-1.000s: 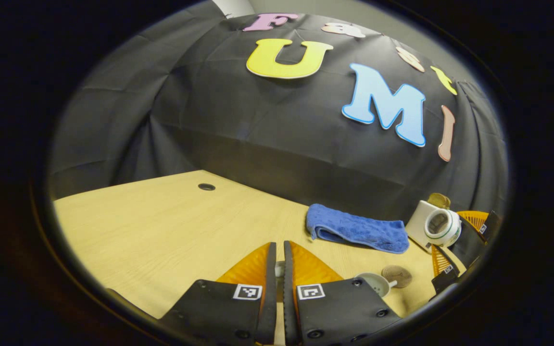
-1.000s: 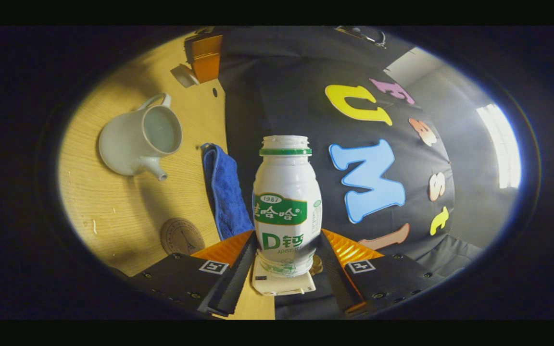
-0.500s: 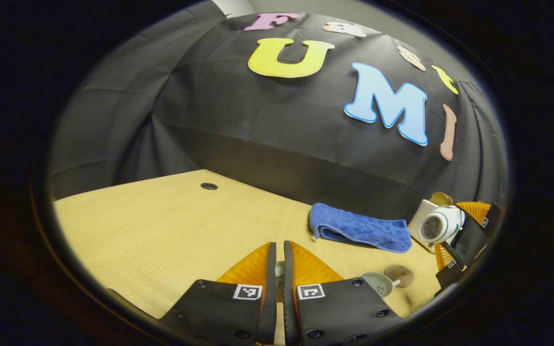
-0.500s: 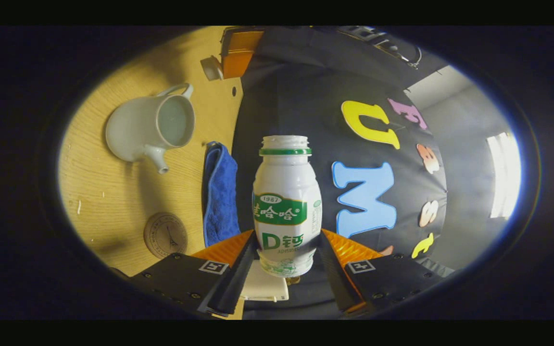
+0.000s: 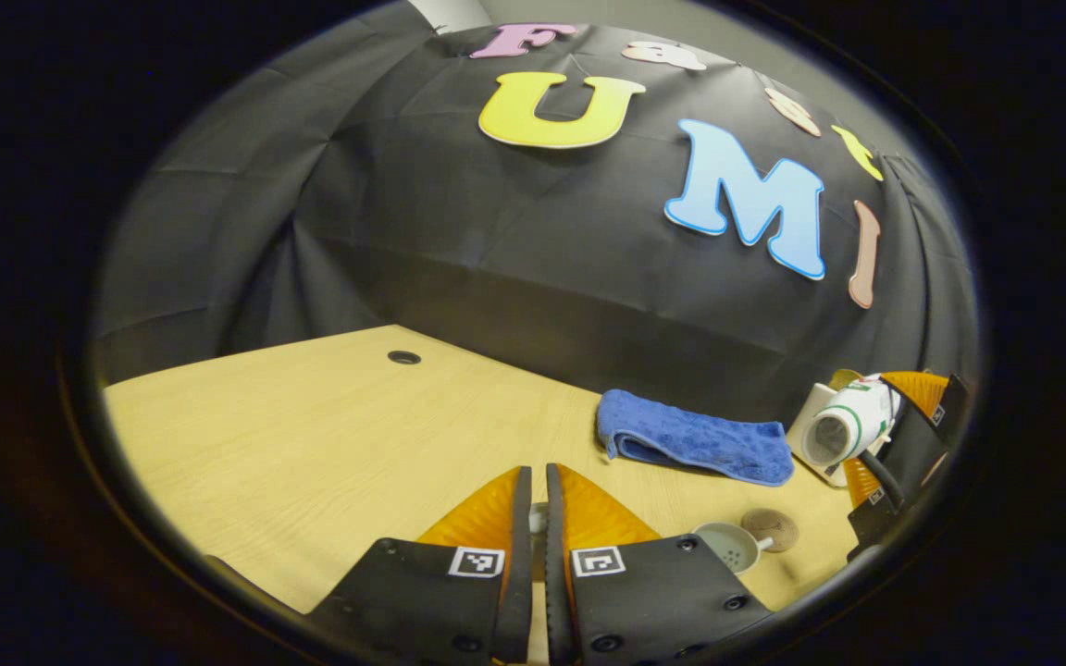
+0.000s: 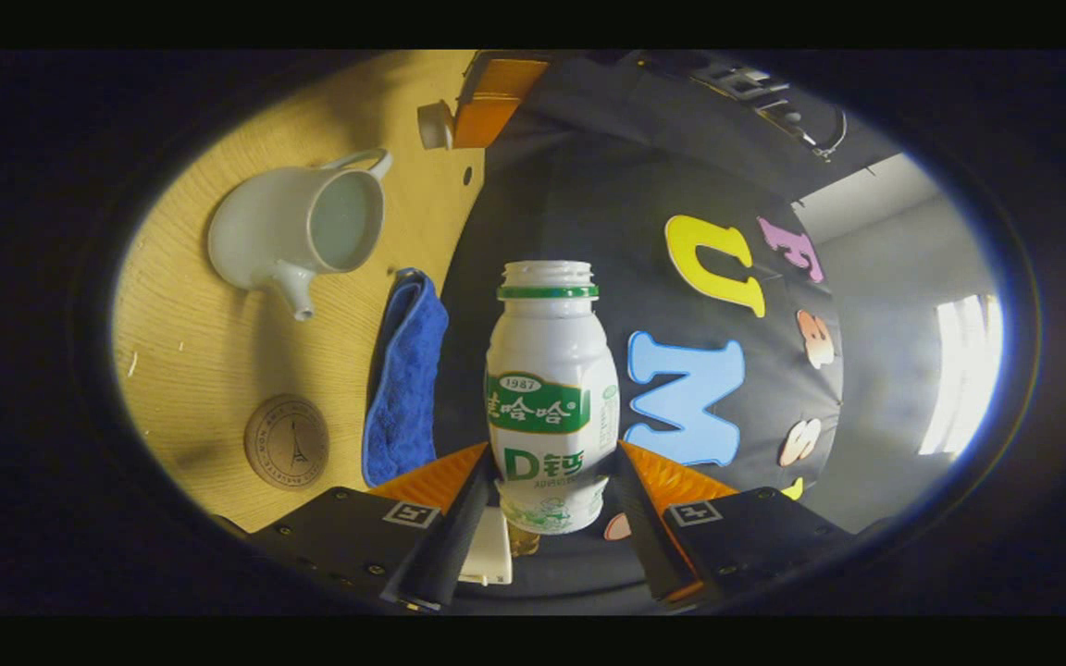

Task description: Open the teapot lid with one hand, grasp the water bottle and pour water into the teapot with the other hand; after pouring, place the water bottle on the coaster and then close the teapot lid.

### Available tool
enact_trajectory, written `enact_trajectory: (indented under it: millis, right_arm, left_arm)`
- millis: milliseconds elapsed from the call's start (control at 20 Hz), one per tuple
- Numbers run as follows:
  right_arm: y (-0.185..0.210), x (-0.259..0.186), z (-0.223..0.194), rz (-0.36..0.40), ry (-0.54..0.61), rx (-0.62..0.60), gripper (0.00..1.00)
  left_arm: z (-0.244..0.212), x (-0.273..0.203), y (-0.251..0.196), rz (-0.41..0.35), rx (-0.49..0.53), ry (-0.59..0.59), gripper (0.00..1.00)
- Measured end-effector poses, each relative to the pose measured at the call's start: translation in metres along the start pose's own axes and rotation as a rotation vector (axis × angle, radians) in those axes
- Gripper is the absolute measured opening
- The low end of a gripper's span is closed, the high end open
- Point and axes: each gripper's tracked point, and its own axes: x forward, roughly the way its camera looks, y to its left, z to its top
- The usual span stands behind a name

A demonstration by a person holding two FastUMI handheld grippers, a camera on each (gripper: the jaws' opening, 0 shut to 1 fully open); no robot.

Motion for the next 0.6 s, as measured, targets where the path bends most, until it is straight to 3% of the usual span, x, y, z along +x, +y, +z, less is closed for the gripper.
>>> enact_trajectory:
  millis: [350, 400, 600]
  right_arm:
    - [-0.005, 0.001, 0.000, -0.019, -0.007, -0.041, 0.75]
    - [-0.006, 0.001, 0.000, -0.022, -0.008, -0.048, 0.75]
    - [-0.014, 0.005, -0.003, -0.034, -0.012, -0.076, 0.75]
  left_arm:
    - [-0.002, 0.002, -0.002, -0.003, -0.001, 0.007, 0.13]
    - [-0.001, 0.002, -0.001, -0.001, -0.001, 0.007, 0.17]
    - [-0.002, 0.002, 0.000, 0.001, -0.006, 0.010, 0.17]
